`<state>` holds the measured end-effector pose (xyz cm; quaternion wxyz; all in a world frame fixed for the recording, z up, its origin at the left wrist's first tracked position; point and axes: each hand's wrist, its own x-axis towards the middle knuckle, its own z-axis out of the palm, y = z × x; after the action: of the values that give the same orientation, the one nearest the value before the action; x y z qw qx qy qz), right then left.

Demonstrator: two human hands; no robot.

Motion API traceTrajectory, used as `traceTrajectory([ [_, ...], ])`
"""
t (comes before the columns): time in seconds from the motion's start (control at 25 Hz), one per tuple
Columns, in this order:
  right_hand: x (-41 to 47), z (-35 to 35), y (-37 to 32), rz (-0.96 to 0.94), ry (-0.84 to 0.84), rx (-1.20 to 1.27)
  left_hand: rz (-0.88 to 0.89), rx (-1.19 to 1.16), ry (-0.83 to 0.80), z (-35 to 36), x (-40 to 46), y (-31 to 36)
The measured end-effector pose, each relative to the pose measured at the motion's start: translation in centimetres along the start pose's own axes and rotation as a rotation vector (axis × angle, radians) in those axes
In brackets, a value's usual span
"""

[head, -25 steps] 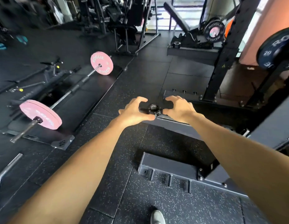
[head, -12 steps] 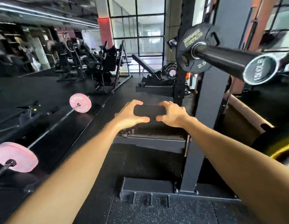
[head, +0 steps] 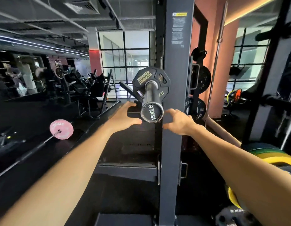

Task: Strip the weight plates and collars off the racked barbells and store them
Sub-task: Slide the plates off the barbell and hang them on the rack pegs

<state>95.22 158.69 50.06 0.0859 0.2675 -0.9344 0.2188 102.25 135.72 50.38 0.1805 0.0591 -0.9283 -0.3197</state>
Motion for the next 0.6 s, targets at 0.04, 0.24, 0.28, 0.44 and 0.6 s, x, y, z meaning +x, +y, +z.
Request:
traceTrajectory([
  [0.04, 0.4, -0.9, 0.7, -0.007, 0.010, -0.005, 0.022, -0.055, 0.003, -0.3, 0.6, 0.9],
  [0.24, 4.8, -4.5, 1.5, -0.038, 0.085, 0.001, -0.021, -0.023, 0.150, -2.2, 4.9, 2.8],
  [0.28, 5.9, -5.1, 1.4, -0.048, 0.106, 0.005, -0.026, -0.012, 0.191, -2.5, 5.7, 2.9],
  [0.44, 11.2, -6.4, 0.5, -0.045, 0.168, 0.040, -0.095, -0.019, 0.252, -2.3, 10.3, 2.0],
  [0.6, 16.5, -6.4, -0.4, -0.026, 0.225, 0.056, -0.154, -0.104, 0.180, -0.4, 14.9, 0.1],
])
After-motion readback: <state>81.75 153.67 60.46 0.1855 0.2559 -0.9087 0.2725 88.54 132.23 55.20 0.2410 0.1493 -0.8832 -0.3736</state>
